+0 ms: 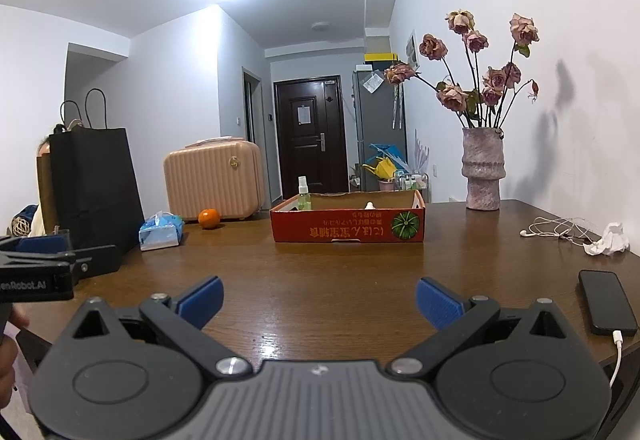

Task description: Organize rigid objects

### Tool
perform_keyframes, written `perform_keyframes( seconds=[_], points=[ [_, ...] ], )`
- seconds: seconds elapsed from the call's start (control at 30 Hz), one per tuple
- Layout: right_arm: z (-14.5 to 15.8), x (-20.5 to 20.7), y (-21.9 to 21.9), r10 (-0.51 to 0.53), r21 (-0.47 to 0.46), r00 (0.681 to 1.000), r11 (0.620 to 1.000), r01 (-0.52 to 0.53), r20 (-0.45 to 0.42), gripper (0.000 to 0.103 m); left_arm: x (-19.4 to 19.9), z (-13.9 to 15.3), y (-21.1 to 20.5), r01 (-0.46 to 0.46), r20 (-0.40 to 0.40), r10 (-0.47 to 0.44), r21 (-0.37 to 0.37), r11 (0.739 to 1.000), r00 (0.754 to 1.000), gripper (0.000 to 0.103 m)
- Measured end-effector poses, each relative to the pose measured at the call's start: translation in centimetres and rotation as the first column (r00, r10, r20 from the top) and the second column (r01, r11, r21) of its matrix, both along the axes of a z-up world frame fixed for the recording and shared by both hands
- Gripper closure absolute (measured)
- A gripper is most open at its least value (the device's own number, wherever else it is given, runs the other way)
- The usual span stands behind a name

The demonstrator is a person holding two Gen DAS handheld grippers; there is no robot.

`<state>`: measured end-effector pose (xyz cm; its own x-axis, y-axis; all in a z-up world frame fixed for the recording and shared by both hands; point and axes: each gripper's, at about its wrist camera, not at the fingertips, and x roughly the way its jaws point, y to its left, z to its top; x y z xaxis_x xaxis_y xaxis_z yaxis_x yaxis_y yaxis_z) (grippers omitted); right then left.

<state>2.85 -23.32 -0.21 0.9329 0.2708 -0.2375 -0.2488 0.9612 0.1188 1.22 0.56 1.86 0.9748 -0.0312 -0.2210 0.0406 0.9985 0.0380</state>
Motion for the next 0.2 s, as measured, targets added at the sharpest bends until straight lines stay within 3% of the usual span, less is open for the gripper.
perform_keyframes(
  seconds=[0.2],
  points=[
    [-0.02,0.06,0.01,0.0,-0.001,1.0,1.0,0.0,-0.001,0.0,-0.07,0.0,0.22,0.024,0.0,-0.024,-0.037,0.999,1.0,0.0]
  ],
)
